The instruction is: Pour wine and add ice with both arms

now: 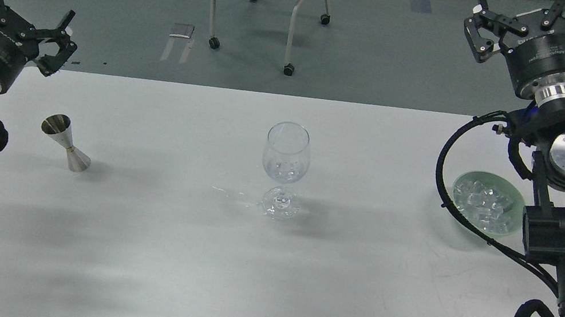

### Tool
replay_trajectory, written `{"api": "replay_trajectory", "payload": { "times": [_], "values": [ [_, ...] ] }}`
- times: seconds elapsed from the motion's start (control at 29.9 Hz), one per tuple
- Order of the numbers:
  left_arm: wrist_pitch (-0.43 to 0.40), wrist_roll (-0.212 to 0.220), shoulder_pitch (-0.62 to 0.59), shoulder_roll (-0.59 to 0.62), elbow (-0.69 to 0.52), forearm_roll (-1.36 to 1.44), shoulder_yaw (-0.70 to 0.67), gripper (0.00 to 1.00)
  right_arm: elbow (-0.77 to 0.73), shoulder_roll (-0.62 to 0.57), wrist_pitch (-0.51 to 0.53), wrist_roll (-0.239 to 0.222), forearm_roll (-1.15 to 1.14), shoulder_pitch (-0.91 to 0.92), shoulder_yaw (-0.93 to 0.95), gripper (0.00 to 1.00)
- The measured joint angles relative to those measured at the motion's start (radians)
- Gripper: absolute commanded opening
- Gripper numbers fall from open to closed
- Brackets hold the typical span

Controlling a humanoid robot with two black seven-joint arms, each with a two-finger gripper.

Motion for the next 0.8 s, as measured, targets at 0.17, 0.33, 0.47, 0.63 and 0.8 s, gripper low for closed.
{"api": "replay_trajectory", "payload": {
  "times": [0.17, 0.33, 0.47, 0.63, 0.8],
  "values": [
    [-0.005, -0.04, -0.023, -0.027, 0.011, 0.0, 0.001, 0.98, -0.02, 0.001, 0.03, 0.006, 0.0, 0.0, 0.025, 1.0],
    [-0.005, -0.042, -0.046, -0.064, 0.032, 0.004, 0.007, 0.98, -0.021, 0.001, 0.042, 0.008, 0.0, 0.0, 0.027, 1.0],
    [-0.009, -0.042, -0.07, -0.067, 0.07, 0.004, 0.022, 0.98, -0.052, 0.001, 0.046, 0.016, -0.009, 0.017, 0.012, 1.0],
    [-0.011, -0.043, -0.157, -0.068, 0.159, 0.004, 0.071, 0.98, -0.204, 0.001, 0.047, 0.054, -0.012, 0.114, -0.037, 1.0],
    [-0.011, -0.044, -0.232, -0.069, 0.213, 0.004, 0.121, 0.98, -0.308, 0.001, 0.048, 0.071, -0.014, 0.195, -0.08, 1.0]
  ]
}}
